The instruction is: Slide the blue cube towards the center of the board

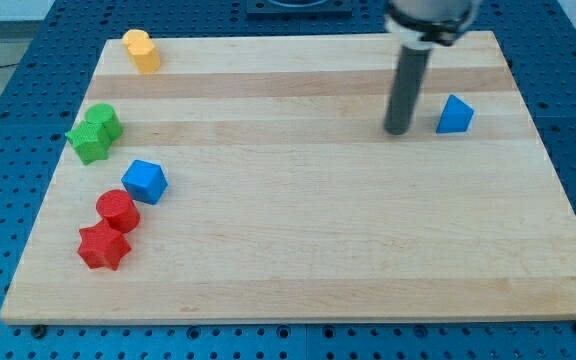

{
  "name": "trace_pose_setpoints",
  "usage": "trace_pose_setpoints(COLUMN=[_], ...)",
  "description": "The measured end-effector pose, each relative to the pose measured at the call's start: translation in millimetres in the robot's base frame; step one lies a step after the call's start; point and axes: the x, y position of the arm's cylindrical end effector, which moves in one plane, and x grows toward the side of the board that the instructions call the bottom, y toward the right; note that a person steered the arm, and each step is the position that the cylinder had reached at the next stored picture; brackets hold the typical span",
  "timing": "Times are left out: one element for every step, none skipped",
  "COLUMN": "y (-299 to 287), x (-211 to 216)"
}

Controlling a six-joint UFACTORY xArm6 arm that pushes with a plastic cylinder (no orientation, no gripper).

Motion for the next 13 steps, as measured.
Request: trace_pose_setpoints(y=[-81.5,-164.5,-207.3,-236.8,-271.2,-283.2,-300.6,-320.8,-330.1,-322.0,-305.3,-269.4,-223.3], x=[-0.1,-0.1,12.6,25.8,34.0,50.9,63.0,72.6,95.9,105.4,99.6,99.3,99.3])
